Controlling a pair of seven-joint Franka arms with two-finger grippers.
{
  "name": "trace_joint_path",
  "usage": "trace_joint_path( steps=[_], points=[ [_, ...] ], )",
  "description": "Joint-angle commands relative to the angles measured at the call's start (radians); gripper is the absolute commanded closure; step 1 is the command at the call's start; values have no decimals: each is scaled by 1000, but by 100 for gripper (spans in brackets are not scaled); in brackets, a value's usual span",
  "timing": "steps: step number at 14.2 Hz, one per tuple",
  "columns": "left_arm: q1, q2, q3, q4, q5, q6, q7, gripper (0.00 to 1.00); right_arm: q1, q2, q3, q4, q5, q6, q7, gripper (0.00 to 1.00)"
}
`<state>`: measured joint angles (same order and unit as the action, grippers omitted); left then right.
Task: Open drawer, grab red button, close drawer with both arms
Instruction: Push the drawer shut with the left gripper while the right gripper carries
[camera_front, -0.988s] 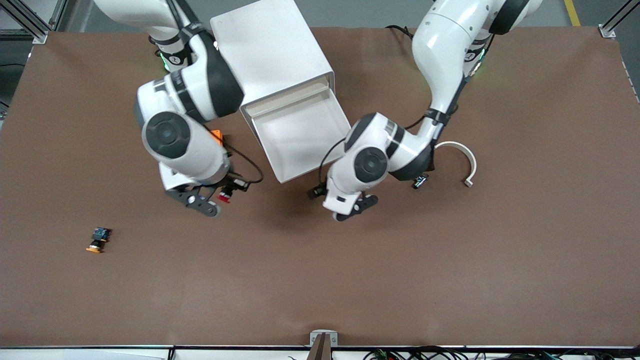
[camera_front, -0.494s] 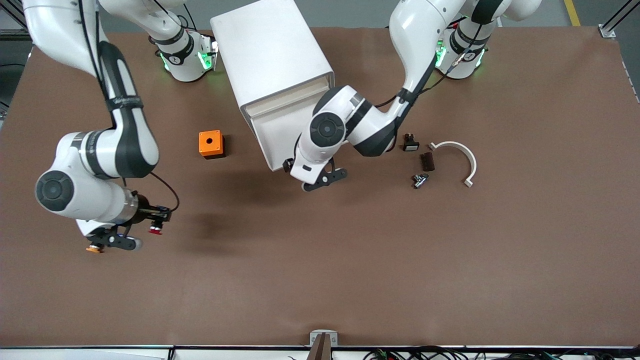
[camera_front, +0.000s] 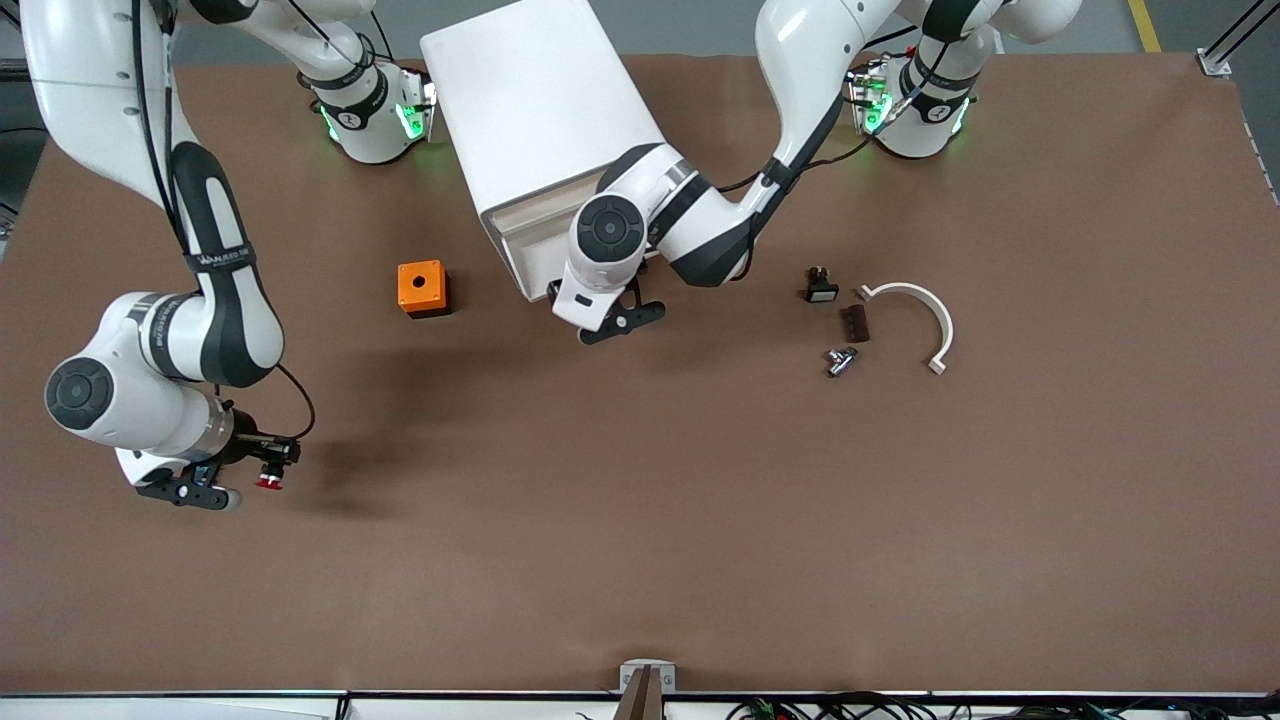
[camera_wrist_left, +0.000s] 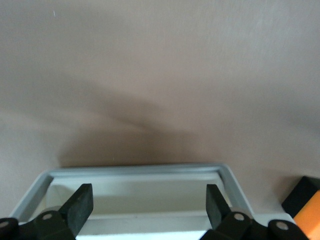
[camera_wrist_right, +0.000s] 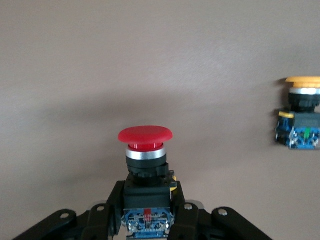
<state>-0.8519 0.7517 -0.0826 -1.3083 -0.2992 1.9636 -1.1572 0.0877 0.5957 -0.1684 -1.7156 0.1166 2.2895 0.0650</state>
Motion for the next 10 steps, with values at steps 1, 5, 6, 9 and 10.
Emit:
trace_joint_path(
  steps=[1,5,6,9,10],
  points=[
    [-4,-31,-35,-37,17,-12,-48,1,-28,59,20,25,-3,62,-16,100],
    [-6,-26,-94,-37,17,-12,-127,1,-31,90,20,48,-3,88,-13,100],
    [-15,-23,-100,-37,17,-12,-142,1,-32,93,20,50,-5,88,-17,100],
    [-13,-17,-98,-40,18,-12,-156,1,-58,122,20,76,-6,90,-19,100],
    [-3,-20,-91,-39,18,-12,-148,1,-60,127,20,77,-8,90,-30,100]
  ],
)
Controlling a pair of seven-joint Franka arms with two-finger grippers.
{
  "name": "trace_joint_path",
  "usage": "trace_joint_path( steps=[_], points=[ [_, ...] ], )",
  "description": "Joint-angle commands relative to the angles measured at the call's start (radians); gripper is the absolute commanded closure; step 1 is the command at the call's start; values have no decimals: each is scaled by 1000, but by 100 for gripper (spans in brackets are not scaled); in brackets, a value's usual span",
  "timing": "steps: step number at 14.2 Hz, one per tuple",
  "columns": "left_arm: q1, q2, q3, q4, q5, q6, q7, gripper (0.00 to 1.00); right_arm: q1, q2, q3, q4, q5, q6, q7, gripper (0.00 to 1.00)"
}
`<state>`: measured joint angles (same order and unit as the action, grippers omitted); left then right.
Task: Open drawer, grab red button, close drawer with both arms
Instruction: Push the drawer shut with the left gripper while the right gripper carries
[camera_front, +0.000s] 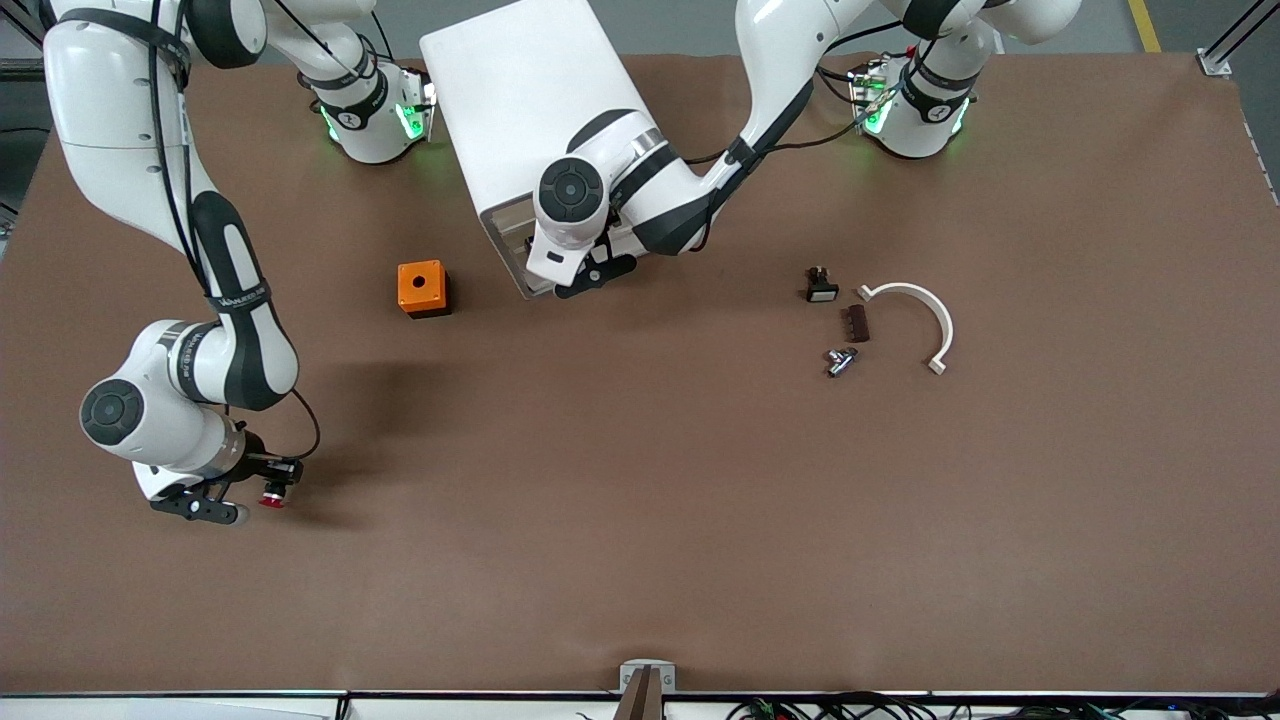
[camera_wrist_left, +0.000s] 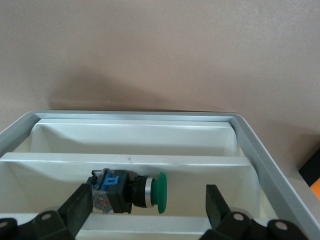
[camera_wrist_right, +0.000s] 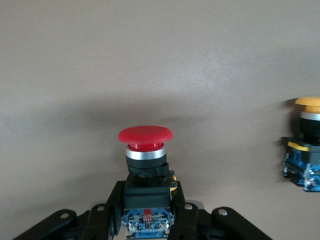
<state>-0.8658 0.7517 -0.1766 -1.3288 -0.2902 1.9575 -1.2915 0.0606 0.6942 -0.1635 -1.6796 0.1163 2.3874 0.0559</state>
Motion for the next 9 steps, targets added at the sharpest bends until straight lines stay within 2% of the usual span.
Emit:
trace_joint_path(
  steps=[1,3,6,9],
  points=[
    [36,-23,9,-16,13,-6,-12,1,-34,40,15,43,-7,-8,-49,100],
    [100,-29,22,-9,75,-6,-11,1,-57,60,15,60,-4,-8,-82,100],
    [198,-46,36,3,250,-5,-9,0,-62,71,15,63,-9,-8,-90,99],
    [325,-133,34,-6,380,-8,17,0,-80,87,15,80,-6,-8,-125,99]
  ],
)
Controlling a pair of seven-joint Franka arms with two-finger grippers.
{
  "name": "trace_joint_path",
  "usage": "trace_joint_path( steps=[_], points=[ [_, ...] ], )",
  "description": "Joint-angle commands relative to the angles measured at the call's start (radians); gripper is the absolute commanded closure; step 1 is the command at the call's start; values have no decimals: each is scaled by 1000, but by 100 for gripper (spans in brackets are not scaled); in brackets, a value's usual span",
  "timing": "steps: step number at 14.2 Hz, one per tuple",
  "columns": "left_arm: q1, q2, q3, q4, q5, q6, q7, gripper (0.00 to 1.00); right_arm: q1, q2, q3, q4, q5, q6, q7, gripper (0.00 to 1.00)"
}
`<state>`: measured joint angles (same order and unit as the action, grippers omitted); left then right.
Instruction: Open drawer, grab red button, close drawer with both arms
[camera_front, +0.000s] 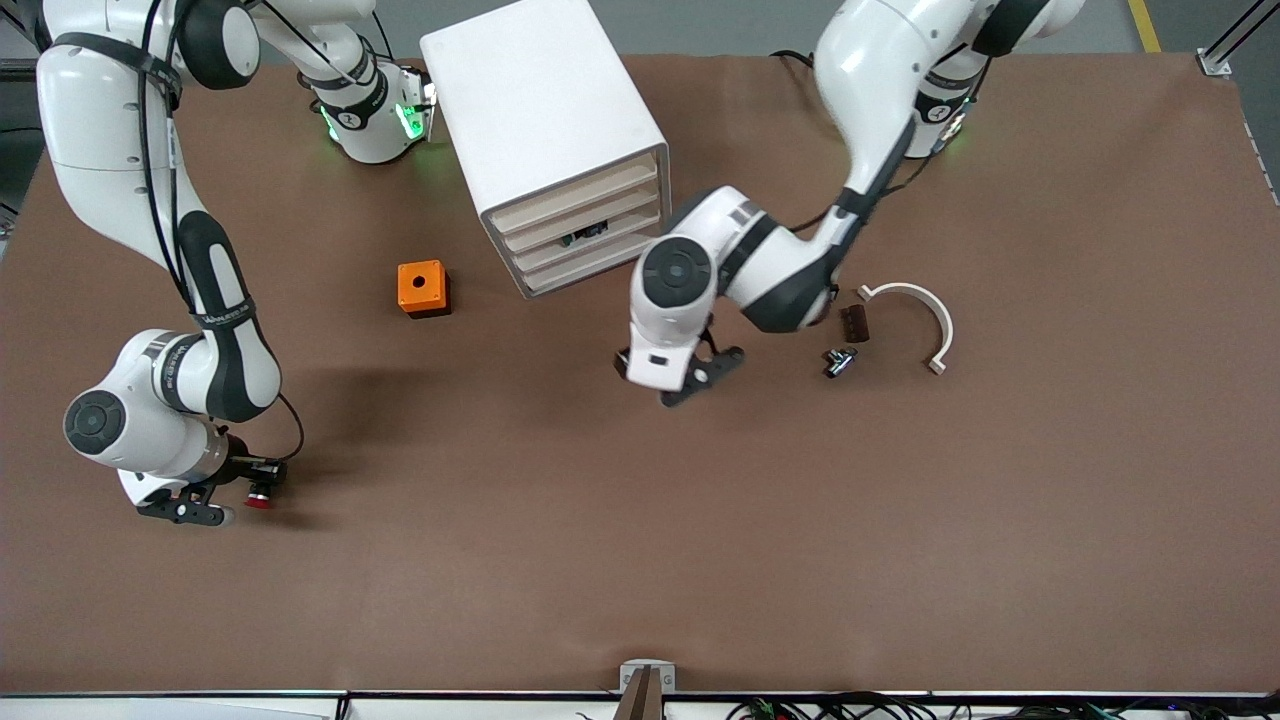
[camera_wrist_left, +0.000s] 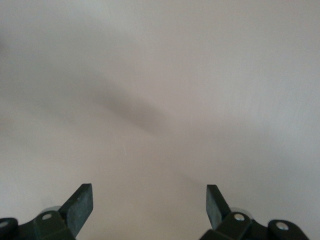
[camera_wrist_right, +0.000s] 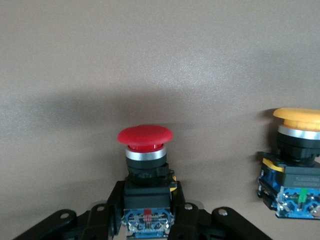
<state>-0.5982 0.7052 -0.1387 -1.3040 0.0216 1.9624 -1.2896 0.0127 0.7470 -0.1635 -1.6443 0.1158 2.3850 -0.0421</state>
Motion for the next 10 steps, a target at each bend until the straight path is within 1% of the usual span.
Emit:
trace_joint_path(
  steps=[1,2,3,4,6,8,10],
  points=[
    [101,-110,-4,-31,78,-32,51,0,-34,37,15,52,-5,-6,-30,97],
    [148,-136,-4,-29,81,-65,120,0,-34,37,15,52,-5,-6,-30,77],
    [187,-159,-4,-29,81,-86,194,0,-31,37,16,52,-4,-6,-28,33],
    [230,-189,-2,-29,80,-120,275,0,-34,37,16,52,-1,-4,-28,1],
    [322,-243,-6,-29,81,-166,427,0,-34,35,16,67,1,-6,-27,0],
    [374,-288,-4,-29,80,-215,571,0,-23,28,16,83,-1,-24,-25,0],
    [426,-331,-6,-29,81,-261,666,0,-19,11,16,87,-2,-62,-25,0]
  ],
)
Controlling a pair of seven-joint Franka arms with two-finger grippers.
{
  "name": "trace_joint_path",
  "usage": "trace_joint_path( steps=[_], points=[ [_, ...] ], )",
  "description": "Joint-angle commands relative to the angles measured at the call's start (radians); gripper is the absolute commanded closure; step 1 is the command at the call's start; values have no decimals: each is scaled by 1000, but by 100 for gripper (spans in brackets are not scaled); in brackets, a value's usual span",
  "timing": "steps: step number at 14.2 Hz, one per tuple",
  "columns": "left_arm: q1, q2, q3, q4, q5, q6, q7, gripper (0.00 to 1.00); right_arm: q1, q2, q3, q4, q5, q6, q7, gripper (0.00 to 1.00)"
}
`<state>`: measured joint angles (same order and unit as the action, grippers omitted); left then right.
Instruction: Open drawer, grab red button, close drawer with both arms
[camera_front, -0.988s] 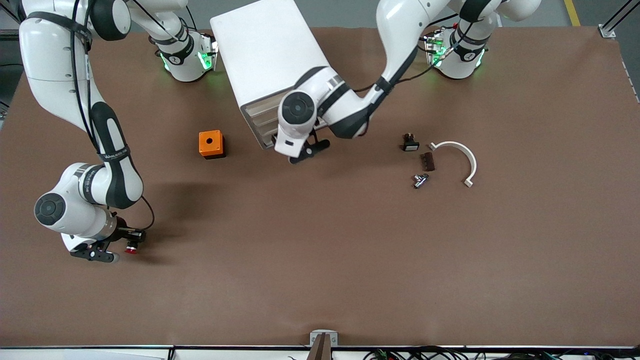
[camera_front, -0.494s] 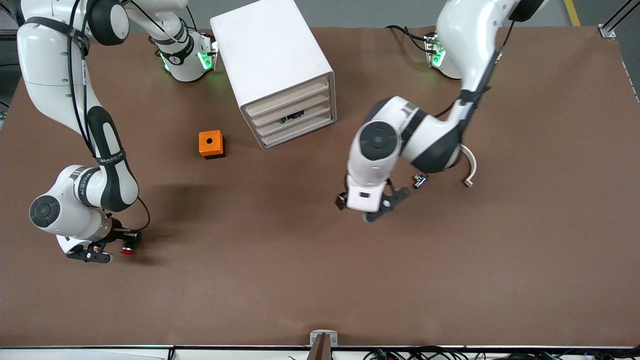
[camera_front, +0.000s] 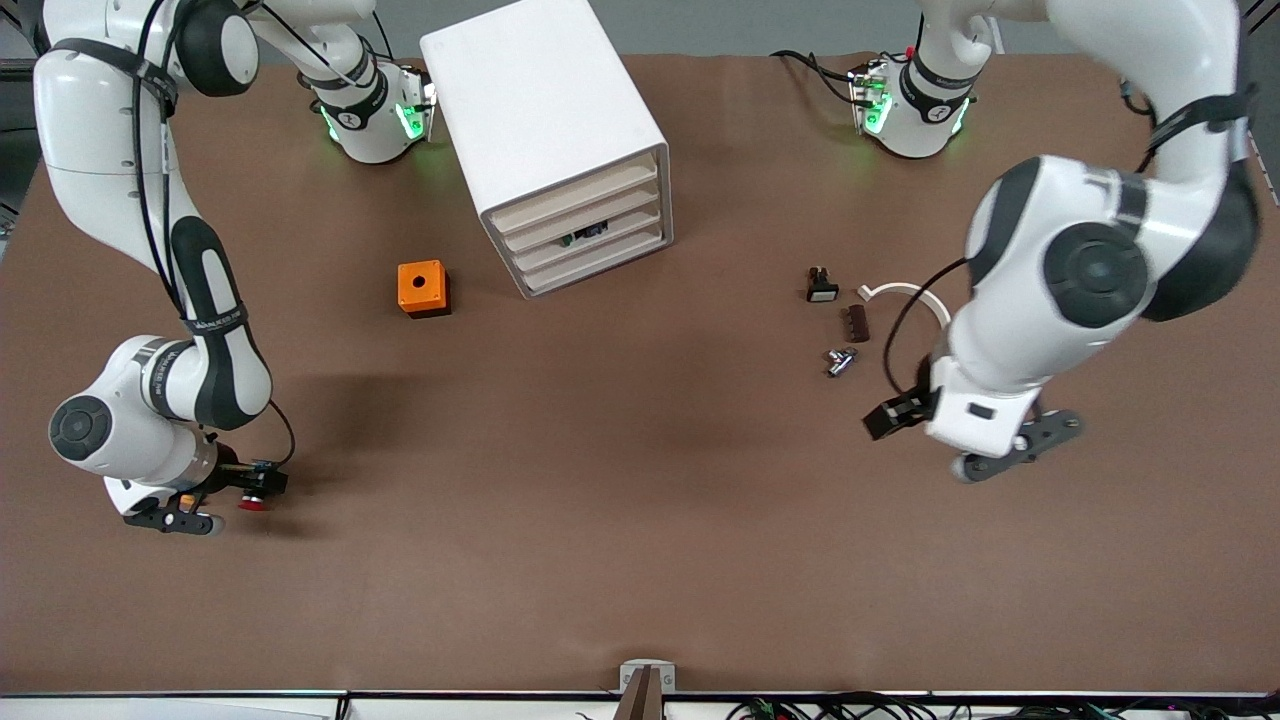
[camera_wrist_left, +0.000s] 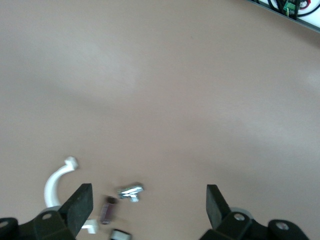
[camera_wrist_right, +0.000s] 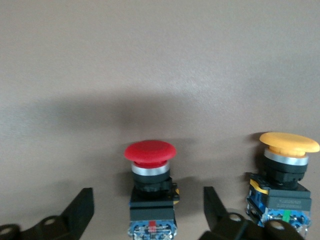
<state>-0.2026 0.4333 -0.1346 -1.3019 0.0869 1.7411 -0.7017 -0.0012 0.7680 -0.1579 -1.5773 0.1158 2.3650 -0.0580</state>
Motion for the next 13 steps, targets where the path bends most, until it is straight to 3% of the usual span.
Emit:
trace_joint_path(
  steps=[1,9,13],
  points=[
    [55,-80,-10,-31,14,-64,155,0,-5,-24,12,22,-2,-68,-9,0],
    [183,-263,-14,-57,-1,-268,464,0,18,-284,14,26,-5,-475,0,0],
    [189,-468,-7,-287,-56,-197,496,0,18,-465,12,-48,-39,-610,-2,0]
  ],
)
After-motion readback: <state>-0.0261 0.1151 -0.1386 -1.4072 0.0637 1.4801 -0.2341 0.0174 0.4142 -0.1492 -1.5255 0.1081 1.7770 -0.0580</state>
